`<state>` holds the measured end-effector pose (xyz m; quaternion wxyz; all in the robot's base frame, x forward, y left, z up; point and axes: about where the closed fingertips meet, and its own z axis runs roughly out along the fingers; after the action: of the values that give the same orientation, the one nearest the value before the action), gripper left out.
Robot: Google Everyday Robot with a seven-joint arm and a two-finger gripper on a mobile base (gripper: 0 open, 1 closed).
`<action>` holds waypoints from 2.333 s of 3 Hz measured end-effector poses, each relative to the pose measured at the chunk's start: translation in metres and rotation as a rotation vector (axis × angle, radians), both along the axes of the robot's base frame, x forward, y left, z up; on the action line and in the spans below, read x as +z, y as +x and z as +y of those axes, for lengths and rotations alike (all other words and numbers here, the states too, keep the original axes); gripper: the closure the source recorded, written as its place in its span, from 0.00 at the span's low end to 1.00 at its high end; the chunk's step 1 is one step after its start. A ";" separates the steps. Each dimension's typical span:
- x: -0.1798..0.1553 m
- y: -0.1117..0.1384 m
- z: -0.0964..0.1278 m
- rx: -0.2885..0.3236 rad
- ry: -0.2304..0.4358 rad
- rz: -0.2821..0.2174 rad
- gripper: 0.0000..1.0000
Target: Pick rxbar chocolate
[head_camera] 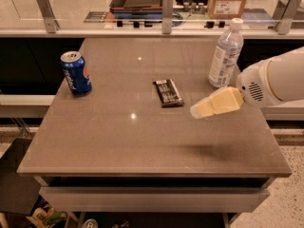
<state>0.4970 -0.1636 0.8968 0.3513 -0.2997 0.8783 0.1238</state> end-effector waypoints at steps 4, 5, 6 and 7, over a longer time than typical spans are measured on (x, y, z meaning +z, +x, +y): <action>-0.035 0.001 0.038 -0.003 0.118 -0.012 0.00; -0.047 0.009 0.051 0.005 0.133 -0.027 0.00; -0.055 0.028 0.059 0.046 0.125 -0.070 0.00; -0.072 0.043 0.064 0.077 0.135 -0.072 0.00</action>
Offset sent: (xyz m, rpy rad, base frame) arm -0.0018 0.0049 0.0100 0.0371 -0.0441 0.0332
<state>0.5399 -0.0996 0.8247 0.3971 -0.3131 0.8426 0.1854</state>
